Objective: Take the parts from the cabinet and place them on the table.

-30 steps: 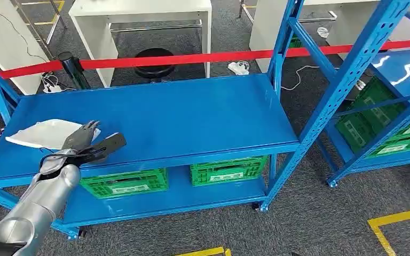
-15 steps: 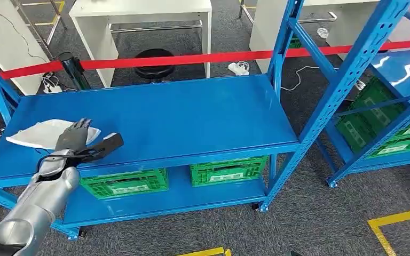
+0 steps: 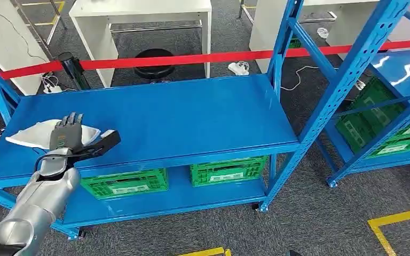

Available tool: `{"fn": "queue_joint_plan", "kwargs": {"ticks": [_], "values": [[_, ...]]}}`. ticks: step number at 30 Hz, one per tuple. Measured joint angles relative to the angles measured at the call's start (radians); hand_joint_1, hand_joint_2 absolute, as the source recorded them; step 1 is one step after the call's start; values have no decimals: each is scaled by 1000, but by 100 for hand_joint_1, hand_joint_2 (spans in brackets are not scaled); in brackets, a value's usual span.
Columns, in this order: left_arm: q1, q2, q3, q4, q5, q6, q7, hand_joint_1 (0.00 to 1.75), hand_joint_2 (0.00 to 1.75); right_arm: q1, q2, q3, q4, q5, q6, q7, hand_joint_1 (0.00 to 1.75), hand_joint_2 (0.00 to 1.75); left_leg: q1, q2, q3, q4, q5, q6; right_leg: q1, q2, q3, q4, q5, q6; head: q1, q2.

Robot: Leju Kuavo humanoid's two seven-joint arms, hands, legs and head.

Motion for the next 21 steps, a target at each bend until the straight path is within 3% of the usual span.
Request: {"fn": "queue_joint_plan", "kwargs": {"ticks": [7,21], "values": [[0,2,1,1,0,-49,-23,175,175,-4,3,0,0,1,-2,-8,0,0,0,0,0,0,0,0,0,0,0,0,0,0,0,0],[-11,0,8,-5,-11,-68,-49,175,175,-10,3,0,0,-5,-6,-23,0,0,0,0,1,0,0,0,0,0,0,0,0,0,0,0]]}}
